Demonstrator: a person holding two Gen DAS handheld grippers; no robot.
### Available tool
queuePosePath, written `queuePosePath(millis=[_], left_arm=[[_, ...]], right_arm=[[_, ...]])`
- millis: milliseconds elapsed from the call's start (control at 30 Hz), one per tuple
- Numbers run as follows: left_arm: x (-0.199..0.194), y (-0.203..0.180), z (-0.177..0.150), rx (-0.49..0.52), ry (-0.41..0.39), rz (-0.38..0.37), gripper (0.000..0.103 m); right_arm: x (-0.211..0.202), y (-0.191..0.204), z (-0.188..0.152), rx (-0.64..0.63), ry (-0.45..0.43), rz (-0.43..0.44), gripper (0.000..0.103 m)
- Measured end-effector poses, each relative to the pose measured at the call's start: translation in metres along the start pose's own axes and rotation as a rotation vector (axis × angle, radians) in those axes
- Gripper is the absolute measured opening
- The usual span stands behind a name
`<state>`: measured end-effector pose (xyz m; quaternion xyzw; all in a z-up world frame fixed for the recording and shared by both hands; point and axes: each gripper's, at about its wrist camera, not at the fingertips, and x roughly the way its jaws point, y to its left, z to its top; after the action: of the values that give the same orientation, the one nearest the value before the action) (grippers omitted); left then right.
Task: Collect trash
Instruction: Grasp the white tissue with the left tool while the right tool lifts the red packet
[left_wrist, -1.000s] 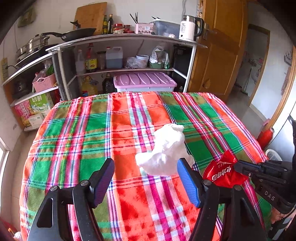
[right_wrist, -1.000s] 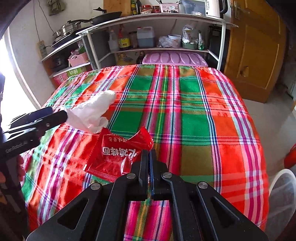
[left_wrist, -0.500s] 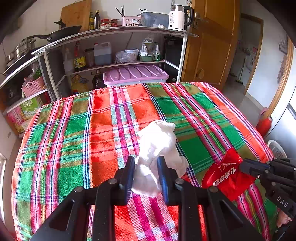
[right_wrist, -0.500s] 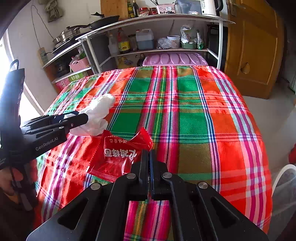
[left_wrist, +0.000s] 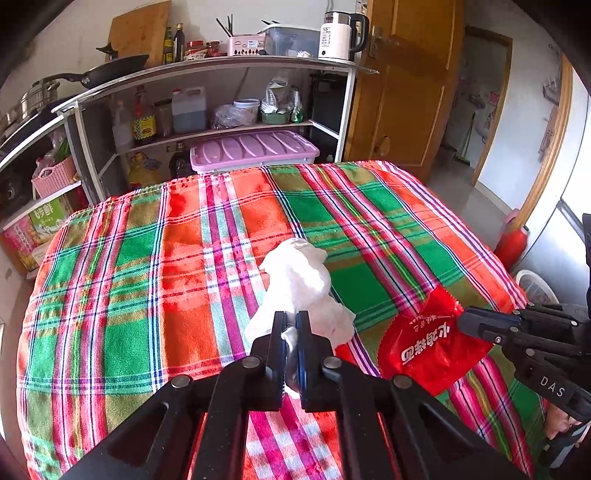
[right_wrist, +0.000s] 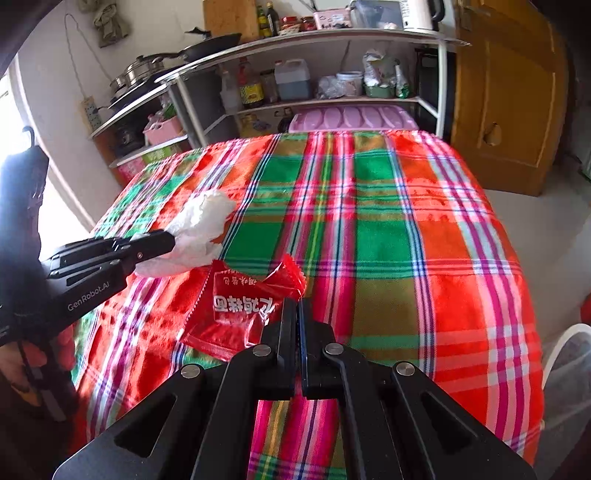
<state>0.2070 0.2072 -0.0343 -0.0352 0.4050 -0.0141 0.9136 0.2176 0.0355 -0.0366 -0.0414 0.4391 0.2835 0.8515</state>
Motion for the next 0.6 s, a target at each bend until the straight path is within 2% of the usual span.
queuePosePath(millis=[67, 133, 167, 200, 233, 300, 333, 600], left_arm=[[0.003, -0.001, -0.002, 0.003, 0.009, 0.007, 0.005], [0.007, 0.002, -0.002, -0.016, 0.015, 0.001, 0.007], [0.007, 0.004, -0.001, -0.034, 0.014, 0.007, 0.009], [0.006, 0.005, 0.0, -0.035, 0.006, 0.01, 0.016], [0.005, 0.006, 0.001, -0.032, 0.0, 0.015, 0.028], [0.004, 0.008, 0.003, -0.033, -0.005, 0.013, 0.046], [0.005, 0.008, 0.004, -0.034, -0.006, 0.01, 0.051], [0.024, 0.015, 0.005, -0.056, 0.04, 0.015, 0.051]], right_arm=[[0.001, 0.004, -0.001, -0.035, 0.009, -0.001, 0.003], [-0.002, 0.007, -0.001, -0.064, -0.006, 0.004, 0.017], [-0.003, 0.009, 0.0, -0.076, -0.015, 0.013, 0.038], [-0.004, 0.011, 0.001, -0.088, -0.025, 0.017, 0.057], [-0.005, 0.013, 0.002, -0.103, -0.038, 0.011, 0.06], [-0.005, 0.018, 0.006, -0.126, -0.056, 0.016, 0.06], [-0.003, 0.021, 0.008, -0.134, -0.063, 0.026, 0.06], [0.026, 0.027, 0.01, -0.165, 0.004, 0.03, 0.06]])
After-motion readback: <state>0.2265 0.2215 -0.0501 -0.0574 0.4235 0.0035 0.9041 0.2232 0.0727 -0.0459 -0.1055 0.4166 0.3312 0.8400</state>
